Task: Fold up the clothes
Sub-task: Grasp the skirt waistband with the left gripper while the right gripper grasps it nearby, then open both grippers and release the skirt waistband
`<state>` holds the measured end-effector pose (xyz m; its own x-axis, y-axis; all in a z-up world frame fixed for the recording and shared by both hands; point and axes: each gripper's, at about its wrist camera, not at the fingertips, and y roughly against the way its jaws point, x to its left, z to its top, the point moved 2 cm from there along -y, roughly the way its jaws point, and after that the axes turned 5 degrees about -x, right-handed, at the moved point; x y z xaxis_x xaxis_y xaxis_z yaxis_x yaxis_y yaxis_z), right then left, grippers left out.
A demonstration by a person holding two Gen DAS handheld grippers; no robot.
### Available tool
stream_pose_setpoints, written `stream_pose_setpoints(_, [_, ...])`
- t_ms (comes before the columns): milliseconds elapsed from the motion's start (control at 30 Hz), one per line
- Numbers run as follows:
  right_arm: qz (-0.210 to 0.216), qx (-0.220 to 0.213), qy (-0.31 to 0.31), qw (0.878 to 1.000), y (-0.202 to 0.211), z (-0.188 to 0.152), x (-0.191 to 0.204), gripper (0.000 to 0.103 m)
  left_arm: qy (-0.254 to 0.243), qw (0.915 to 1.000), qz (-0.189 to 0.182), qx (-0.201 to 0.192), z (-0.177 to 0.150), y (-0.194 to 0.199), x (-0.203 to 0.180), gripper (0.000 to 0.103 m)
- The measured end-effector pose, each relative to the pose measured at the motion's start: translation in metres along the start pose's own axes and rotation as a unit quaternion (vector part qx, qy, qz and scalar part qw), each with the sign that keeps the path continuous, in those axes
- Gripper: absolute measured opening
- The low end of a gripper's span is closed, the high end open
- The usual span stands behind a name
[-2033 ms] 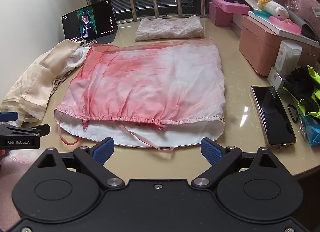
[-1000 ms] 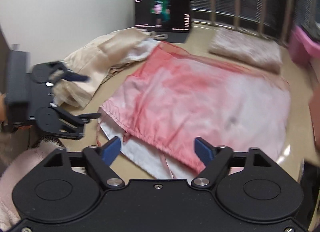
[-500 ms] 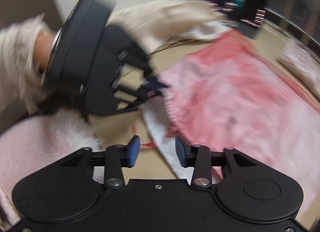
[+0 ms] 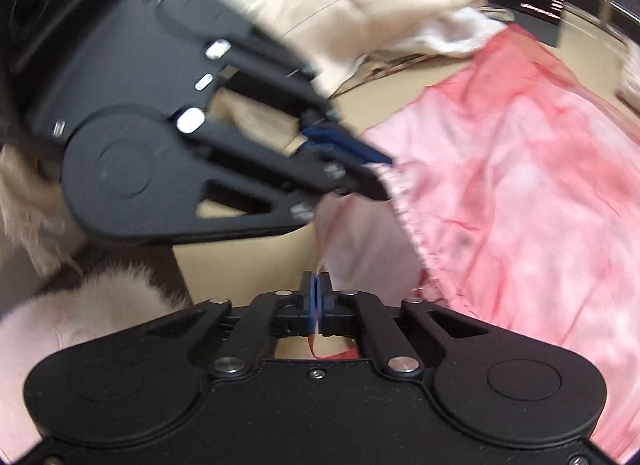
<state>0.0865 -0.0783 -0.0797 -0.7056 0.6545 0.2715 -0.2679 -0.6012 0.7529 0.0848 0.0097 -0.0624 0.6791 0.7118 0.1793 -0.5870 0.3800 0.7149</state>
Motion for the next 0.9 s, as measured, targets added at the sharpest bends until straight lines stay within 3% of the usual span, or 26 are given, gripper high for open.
stream_pose_setpoints(200, [-0.081,-0.056,-0.062,0.993,0.012,-0.003,-0.02,0.0,0.013,0.9998,-0.013,-0.012,0.001,0.005,-0.003,0.007])
stream_pose_setpoints(400, [-0.132,-0.039,-0.044,0.989,-0.003,-0.007,-0.012,0.0,-0.008,0.9999,-0.001,0.01,-0.008,-0.004,-0.011,0.007])
stream_pose_setpoints(533, [-0.139,-0.025,-0.017,0.99,-0.007,-0.011,-0.008,0.003,-0.014,0.9991,0.016,0.037,-0.018,-0.014,-0.012,0.007])
stream_pose_setpoints(567, [-0.136,-0.019,-0.016,0.99,-0.008,-0.011,-0.009,0.007,-0.014,0.9988,0.02,0.043,-0.02,-0.016,-0.012,0.007])
stream_pose_setpoints(633, [-0.123,-0.01,-0.02,0.992,-0.008,-0.012,-0.011,0.039,-0.007,0.9984,0.022,0.051,-0.023,-0.018,-0.011,0.01])
stream_pose_setpoints(667, [-0.111,-0.008,-0.028,0.993,-0.006,-0.012,-0.013,0.047,-0.004,0.9983,0.023,0.054,-0.024,-0.018,-0.01,0.013])
stream_pose_setpoints(700, [-0.099,-0.007,-0.031,0.995,-0.001,-0.013,-0.014,0.055,0.0,0.9981,0.024,0.057,-0.025,-0.018,-0.009,0.025])
stream_pose_setpoints(733, [-0.087,-0.006,-0.032,0.996,0.005,-0.014,-0.014,0.056,0.004,0.998,0.024,0.059,-0.025,-0.017,-0.008,0.043])
stream_pose_setpoints(767, [-0.076,-0.011,-0.034,0.996,0.016,-0.014,-0.015,0.057,0.006,0.9982,0.024,0.054,-0.025,-0.015,-0.007,0.053])
stream_pose_setpoints(800, [-0.065,-0.018,-0.037,0.997,0.027,-0.014,-0.017,0.059,0.009,0.9985,0.026,0.048,-0.025,-0.01,-0.006,0.069])
stream_pose_setpoints(833, [-0.054,-0.024,-0.039,0.998,0.039,-0.015,-0.018,0.062,0.014,0.9987,0.027,0.04,-0.023,-0.006,-0.005,0.08])
stream_pose_setpoints(900, [-0.044,-0.05,-0.049,0.997,0.07,-0.016,-0.025,0.07,0.024,0.999,0.025,0.028,-0.021,0.004,-0.001,0.089])
